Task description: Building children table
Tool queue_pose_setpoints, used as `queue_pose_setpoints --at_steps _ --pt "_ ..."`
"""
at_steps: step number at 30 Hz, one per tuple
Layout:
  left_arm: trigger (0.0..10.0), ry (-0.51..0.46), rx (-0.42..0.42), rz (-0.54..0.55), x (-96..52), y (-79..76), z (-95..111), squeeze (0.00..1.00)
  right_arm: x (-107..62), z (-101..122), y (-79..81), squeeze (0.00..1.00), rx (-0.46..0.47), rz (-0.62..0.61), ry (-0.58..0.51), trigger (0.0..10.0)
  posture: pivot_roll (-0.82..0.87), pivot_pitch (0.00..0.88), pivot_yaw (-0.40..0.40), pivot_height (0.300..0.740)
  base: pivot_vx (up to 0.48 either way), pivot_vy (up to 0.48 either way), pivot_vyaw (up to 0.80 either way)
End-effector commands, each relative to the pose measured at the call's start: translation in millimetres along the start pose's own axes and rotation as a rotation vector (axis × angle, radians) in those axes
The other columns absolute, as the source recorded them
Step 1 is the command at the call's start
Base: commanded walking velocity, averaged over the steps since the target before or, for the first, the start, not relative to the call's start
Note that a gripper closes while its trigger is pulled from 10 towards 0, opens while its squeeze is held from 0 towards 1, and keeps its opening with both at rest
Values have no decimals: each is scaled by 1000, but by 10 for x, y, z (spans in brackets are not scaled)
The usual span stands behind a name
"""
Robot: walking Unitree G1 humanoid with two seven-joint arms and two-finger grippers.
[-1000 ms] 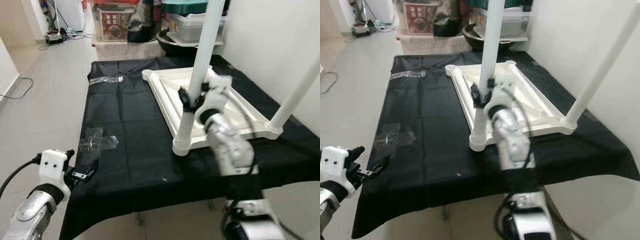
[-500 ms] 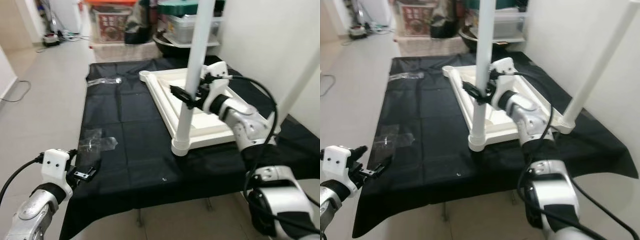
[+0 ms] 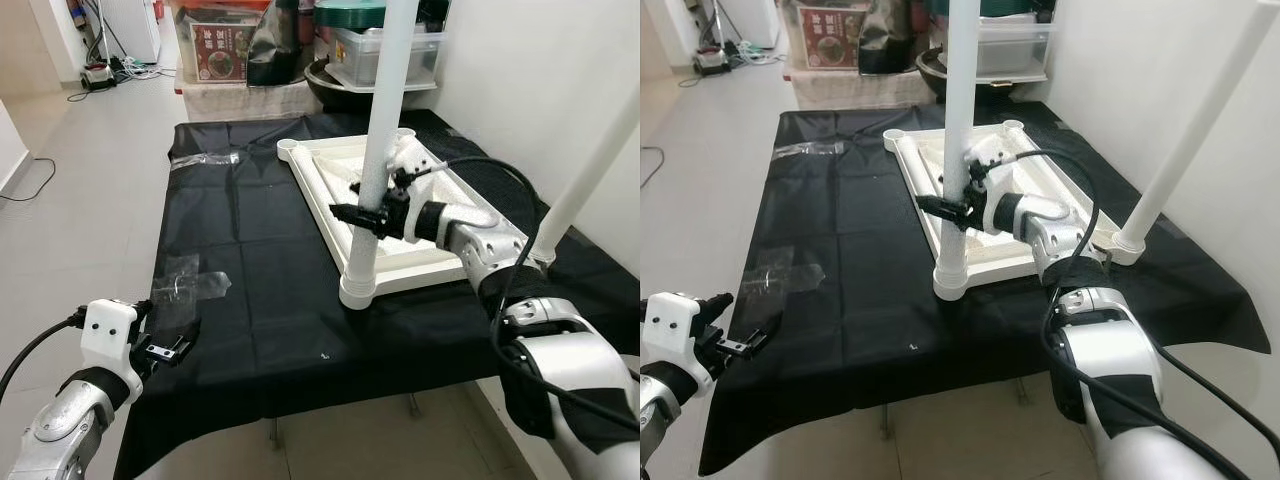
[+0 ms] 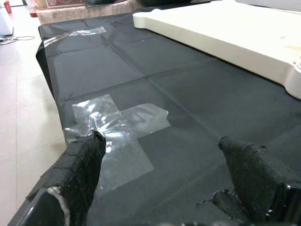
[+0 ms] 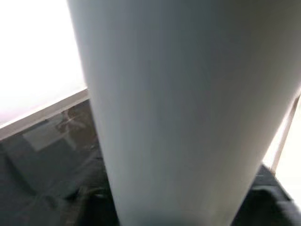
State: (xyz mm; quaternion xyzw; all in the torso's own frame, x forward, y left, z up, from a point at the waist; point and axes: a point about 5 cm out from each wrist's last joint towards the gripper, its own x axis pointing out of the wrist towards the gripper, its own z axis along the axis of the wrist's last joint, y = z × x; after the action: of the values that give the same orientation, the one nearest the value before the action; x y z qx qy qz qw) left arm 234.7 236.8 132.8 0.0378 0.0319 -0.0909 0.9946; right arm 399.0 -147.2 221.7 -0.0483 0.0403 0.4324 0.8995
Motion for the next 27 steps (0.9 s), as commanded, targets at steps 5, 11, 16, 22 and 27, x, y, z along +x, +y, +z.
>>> queue_pose_setpoints --at_steps 5,11,16,22,27 --pt "10000 9 12 -7 -25 -12 -3 0 -31 12 -91 0 56 -125 -68 0 116 0 -89 740 0 0 0" --pt "10000 9 11 -9 -30 -11 2 0 -76 -63 -134 0 111 -221 -139 0 116 0 -87 740 0 0 0" --pt "10000 9 14 -9 -44 4 3 0 -92 -336 -208 0 181 -731 -78 0 99 0 -80 740 0 0 0" --pt "10000 7 16 2 -42 15 10 0 59 -533 130 0 183 -879 -44 0 100 0 -68 740 0 0 0" --pt "10000 11 23 10 -9 25 12 0 239 -433 670 0 224 -997 -101 0 98 0 -62 740 0 0 0"
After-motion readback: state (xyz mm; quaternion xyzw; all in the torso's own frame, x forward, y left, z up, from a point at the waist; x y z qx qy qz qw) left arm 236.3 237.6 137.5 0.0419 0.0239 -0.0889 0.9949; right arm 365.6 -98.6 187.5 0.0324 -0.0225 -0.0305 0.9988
